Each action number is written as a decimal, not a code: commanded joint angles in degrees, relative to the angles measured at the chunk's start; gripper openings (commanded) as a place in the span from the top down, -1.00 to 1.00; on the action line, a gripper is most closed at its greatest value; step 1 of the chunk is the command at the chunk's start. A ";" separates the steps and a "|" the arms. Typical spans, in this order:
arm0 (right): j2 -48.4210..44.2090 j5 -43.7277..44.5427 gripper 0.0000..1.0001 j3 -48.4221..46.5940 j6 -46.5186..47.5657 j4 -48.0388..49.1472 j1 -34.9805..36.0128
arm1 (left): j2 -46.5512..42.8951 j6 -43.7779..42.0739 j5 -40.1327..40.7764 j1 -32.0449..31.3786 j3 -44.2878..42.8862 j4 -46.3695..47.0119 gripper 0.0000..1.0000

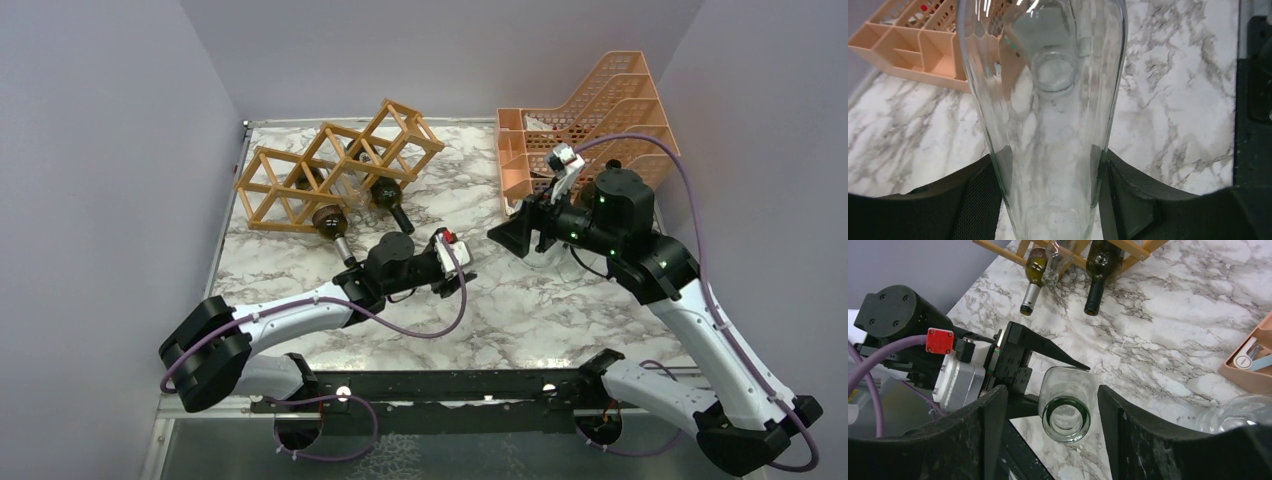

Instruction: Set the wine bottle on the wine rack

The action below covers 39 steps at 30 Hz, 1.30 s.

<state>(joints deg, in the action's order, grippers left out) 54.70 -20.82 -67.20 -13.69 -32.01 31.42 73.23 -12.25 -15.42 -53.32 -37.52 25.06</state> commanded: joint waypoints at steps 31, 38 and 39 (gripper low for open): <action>1.30 3.48 -0.52 -3.51 6.84 -7.49 0.22 | 2.06 -80.06 3.20 -0.38 -16.97 0.87 1.00; 3.22 5.23 -0.47 -1.82 7.44 -7.23 0.20 | 2.57 -79.02 4.24 -0.47 -17.62 0.78 1.00; 3.44 5.67 -0.43 -1.63 7.52 -7.34 0.22 | 2.50 -78.64 4.33 -0.47 -17.71 0.74 1.00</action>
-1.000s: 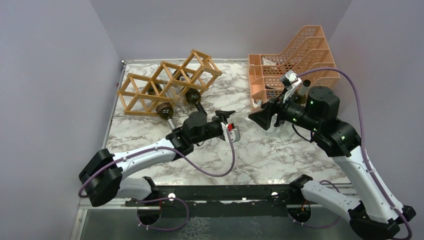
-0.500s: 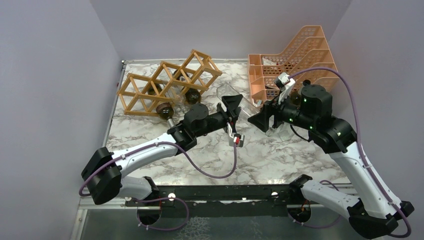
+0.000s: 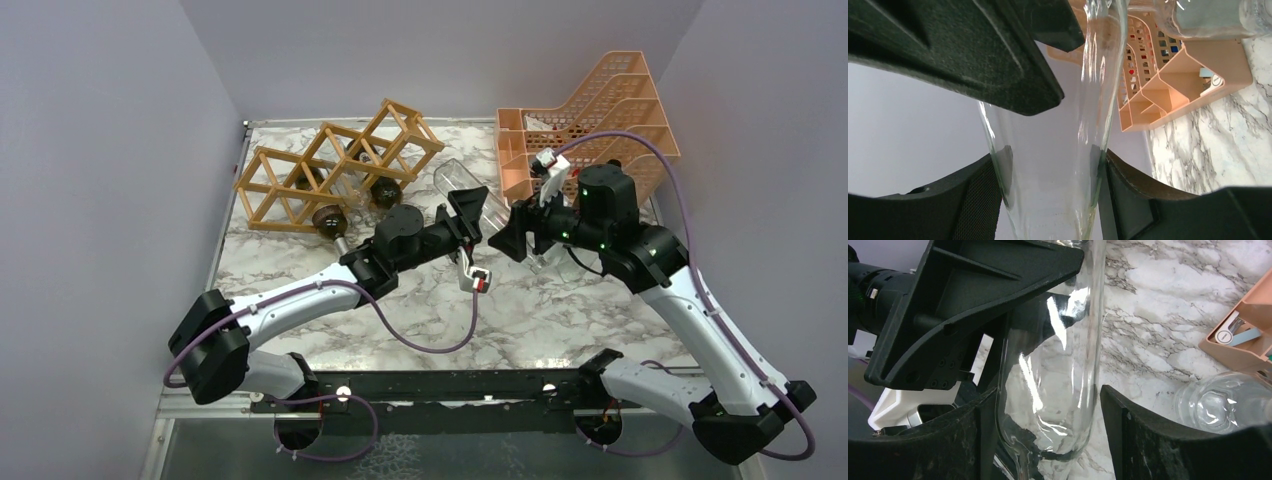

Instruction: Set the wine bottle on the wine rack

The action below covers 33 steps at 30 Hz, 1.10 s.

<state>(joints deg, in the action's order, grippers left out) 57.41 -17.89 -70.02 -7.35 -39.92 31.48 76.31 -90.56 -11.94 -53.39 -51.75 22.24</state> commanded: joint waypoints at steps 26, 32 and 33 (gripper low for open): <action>2.60 1.73 -0.30 3.47 1.11 1.67 0.14 | 0.81 2.94 3.52 -0.40 -10.33 -12.54 1.00; 2.53 1.55 0.46 3.23 0.41 2.37 0.16 | 0.75 3.89 3.60 -0.40 -10.27 -12.96 0.88; 2.27 1.76 0.60 3.21 0.07 2.72 0.16 | 0.68 4.35 3.78 -0.40 -10.04 -12.59 0.73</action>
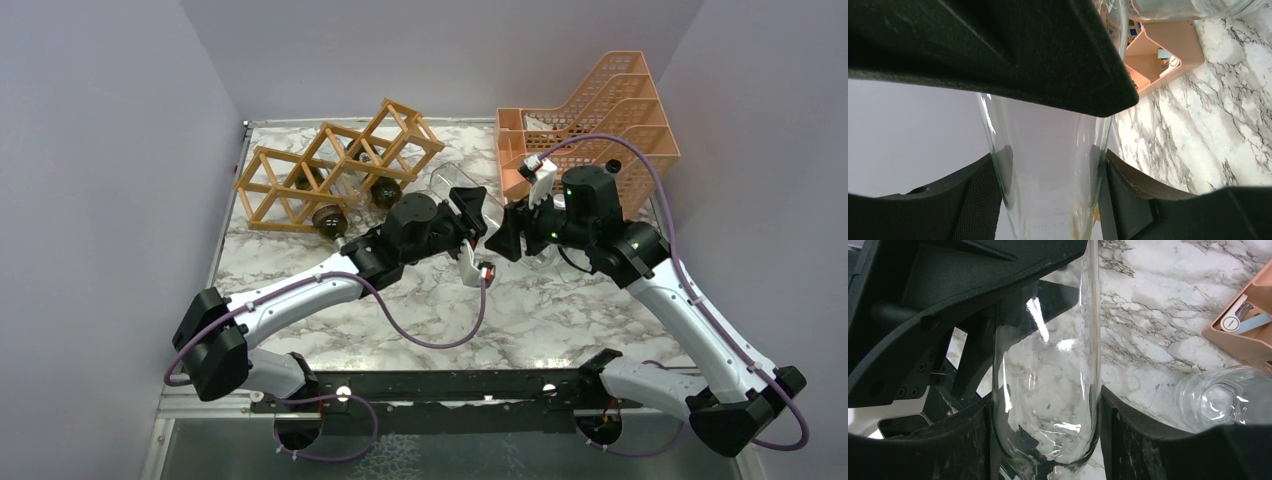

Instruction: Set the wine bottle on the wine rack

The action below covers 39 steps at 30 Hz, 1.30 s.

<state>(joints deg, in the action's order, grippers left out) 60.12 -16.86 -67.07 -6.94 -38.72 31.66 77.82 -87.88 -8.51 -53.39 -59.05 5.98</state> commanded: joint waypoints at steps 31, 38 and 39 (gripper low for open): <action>12.52 2.90 0.98 2.53 -12.90 24.35 0.19 | -21.86 70.66 22.10 -0.40 1.45 7.73 -0.98; 22.80 2.69 0.98 -1.64 -13.64 28.31 1.30 | -23.52 81.60 24.11 -0.40 0.33 5.29 -0.98; 24.09 2.68 0.98 -2.32 -13.77 28.72 1.52 | -23.44 82.36 24.00 -0.40 -0.20 3.83 -0.98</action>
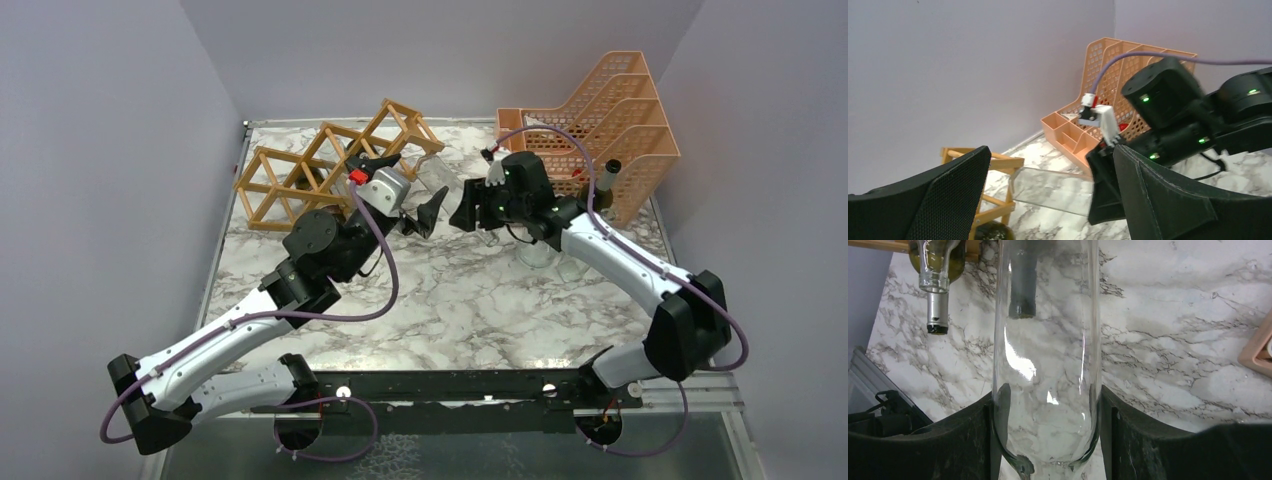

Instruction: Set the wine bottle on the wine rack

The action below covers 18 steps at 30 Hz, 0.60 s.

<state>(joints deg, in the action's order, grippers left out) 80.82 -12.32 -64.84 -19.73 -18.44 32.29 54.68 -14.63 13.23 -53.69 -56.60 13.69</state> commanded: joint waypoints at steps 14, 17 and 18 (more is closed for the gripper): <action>13.42 -3.00 0.98 -10.09 -4.63 13.83 1.63 | -2.17 11.48 4.83 -0.10 -4.00 -13.05 -0.98; 15.07 -2.74 0.98 -11.26 -6.32 14.31 1.63 | -2.40 11.47 5.28 -0.10 -3.95 -13.66 -0.98; 15.63 -2.64 0.98 -11.62 -7.06 14.61 1.59 | -2.47 11.47 5.37 -0.10 -4.03 -13.78 -0.98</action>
<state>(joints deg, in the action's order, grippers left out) 94.78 -13.67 -72.60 -23.79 -10.55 33.45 53.54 -4.08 16.38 -53.71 -59.31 1.10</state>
